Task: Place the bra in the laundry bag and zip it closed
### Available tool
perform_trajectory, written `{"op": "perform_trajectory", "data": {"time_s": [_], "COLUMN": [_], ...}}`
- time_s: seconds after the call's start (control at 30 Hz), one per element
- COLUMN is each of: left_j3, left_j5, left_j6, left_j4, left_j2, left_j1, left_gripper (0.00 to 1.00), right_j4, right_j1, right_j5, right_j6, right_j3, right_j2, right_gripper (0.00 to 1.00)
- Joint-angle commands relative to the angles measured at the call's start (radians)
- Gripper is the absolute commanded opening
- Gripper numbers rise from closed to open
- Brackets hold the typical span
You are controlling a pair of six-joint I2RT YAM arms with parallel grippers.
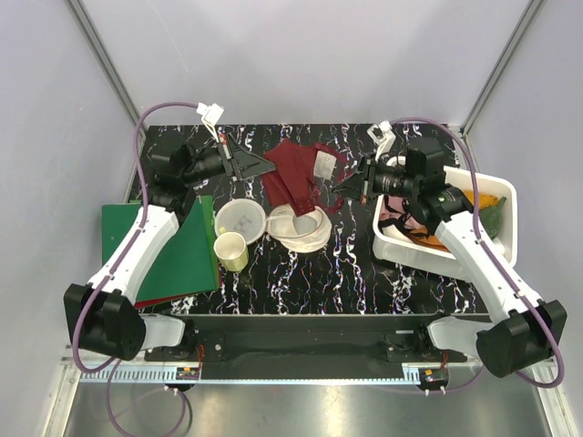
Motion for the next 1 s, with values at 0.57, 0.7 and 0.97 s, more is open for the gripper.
{"op": "perform_trajectory", "data": {"time_s": [0.57, 0.7, 0.97], "left_j3": [-0.021, -0.035, 0.000], "left_j5": [-0.137, -0.125, -0.088], "left_j6": [-0.172, -0.291, -0.565], "left_j4": [0.249, 0.349, 0.703], "left_j2": [0.260, 0.335, 0.545], "left_j1": [-0.134, -0.133, -0.131], "left_gripper": [0.00, 0.00, 0.00], "right_j4": [-0.345, -0.426, -0.526], "right_j1": [0.195, 0.196, 0.198], "right_j5": [0.130, 0.199, 0.355], "right_j6": [0.029, 0.066, 0.064], "right_j3": [0.479, 0.549, 0.675], "right_j2": [0.300, 0.376, 0.534], "right_gripper": [0.00, 0.00, 0.27]}}
